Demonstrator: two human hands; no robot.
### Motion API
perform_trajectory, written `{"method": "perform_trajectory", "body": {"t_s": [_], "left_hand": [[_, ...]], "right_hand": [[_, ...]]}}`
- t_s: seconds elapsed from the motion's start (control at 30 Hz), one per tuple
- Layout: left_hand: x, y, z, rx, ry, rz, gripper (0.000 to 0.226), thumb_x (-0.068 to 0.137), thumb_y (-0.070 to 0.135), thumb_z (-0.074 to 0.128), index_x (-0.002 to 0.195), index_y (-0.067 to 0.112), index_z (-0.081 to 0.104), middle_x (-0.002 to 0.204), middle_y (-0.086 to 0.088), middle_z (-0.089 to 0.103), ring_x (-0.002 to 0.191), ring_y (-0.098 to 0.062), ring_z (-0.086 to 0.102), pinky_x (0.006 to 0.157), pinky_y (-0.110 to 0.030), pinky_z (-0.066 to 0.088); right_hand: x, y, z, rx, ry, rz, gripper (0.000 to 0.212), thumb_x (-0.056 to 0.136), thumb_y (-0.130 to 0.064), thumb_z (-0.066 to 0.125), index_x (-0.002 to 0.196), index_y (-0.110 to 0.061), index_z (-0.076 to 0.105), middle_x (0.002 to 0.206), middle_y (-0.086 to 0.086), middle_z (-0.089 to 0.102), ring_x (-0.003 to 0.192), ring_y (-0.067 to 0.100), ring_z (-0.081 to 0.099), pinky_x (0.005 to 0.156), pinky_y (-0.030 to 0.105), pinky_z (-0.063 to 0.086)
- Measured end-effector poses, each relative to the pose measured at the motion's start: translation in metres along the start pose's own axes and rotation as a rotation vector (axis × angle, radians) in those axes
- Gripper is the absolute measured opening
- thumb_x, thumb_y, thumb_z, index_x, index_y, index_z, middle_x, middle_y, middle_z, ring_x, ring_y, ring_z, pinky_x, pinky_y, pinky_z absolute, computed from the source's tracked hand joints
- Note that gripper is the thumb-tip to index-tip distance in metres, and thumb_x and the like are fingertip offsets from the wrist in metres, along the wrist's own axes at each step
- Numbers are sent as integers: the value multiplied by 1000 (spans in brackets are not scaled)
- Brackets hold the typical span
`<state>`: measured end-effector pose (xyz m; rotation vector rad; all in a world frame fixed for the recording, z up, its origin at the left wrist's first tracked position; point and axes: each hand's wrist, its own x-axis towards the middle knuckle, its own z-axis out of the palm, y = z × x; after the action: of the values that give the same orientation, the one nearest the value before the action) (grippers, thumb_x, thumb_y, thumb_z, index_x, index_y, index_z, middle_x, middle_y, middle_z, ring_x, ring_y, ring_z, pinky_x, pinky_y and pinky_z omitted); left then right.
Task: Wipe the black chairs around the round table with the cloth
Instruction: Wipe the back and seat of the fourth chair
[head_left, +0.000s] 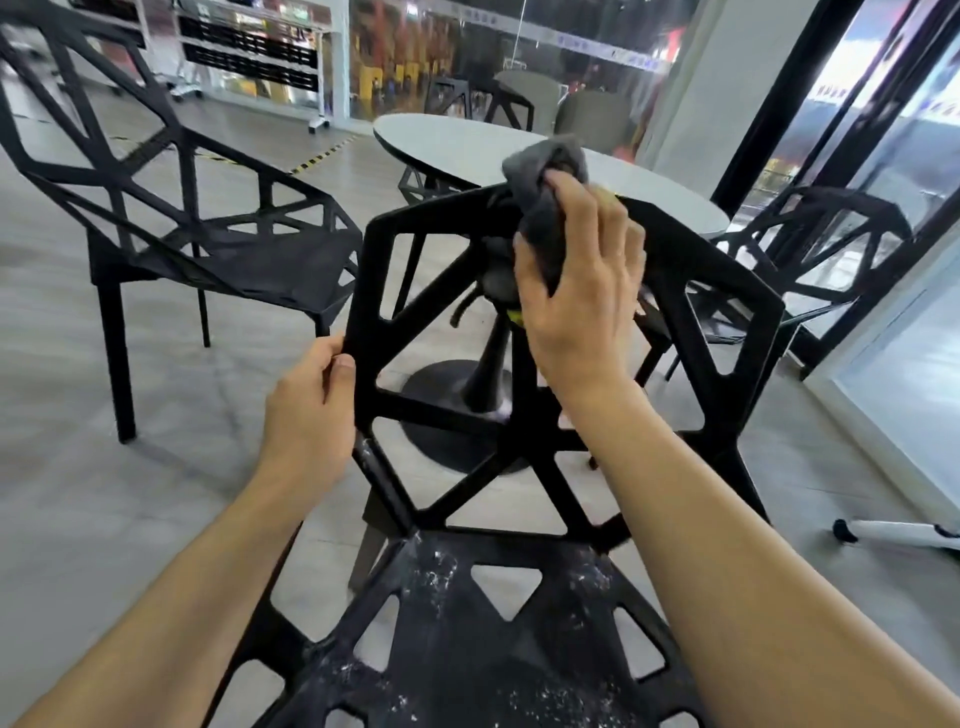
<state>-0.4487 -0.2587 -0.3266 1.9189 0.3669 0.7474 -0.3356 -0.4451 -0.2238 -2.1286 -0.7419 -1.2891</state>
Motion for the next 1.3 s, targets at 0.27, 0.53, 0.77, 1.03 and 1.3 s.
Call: {"method": "perform_trajectory", "body": {"t_s": [0.27,0.53,0.77,1.03,1.3], "left_hand": [[1,1,2,77,29,27,25,107,20,42,118,20,65,90,5,71,81,-9,63,62,-9,39],[-3,5,1,18,31,-5,24,107,23,41,112,27,65,87,0,71,78,-16,61,59,-16,41],[-1,7,0,84,48,-9,25,106,21,43,119,21,65,91,11,69,82,1,60,63,-3,38],[-4,0,-15,-6,-28,-32,26,105,21,45,122,27,65,107,13,70,100,-3,65,90,-24,50],[-91,-1,-82,175,-189,-173,36,99,5,55,111,35,70,101,23,71,99,9,64,90,-9,46]], "right_hand": [[-113,23,27,-195,-280,-66,55,85,-23,70,136,-21,46,140,13,41,112,36,45,92,51,47],[-10,40,-20,-237,55,50,44,88,-22,60,132,-20,57,131,11,53,113,33,48,96,41,38],[-87,60,5,-260,-245,89,52,86,-21,63,135,-10,50,129,23,46,103,41,45,87,52,48],[-104,10,-5,89,-173,239,41,94,-21,60,134,-15,50,121,10,46,107,25,45,90,35,43],[-111,-2,32,-5,-246,306,52,93,-16,57,142,-20,40,139,15,39,111,37,42,97,53,43]]}}
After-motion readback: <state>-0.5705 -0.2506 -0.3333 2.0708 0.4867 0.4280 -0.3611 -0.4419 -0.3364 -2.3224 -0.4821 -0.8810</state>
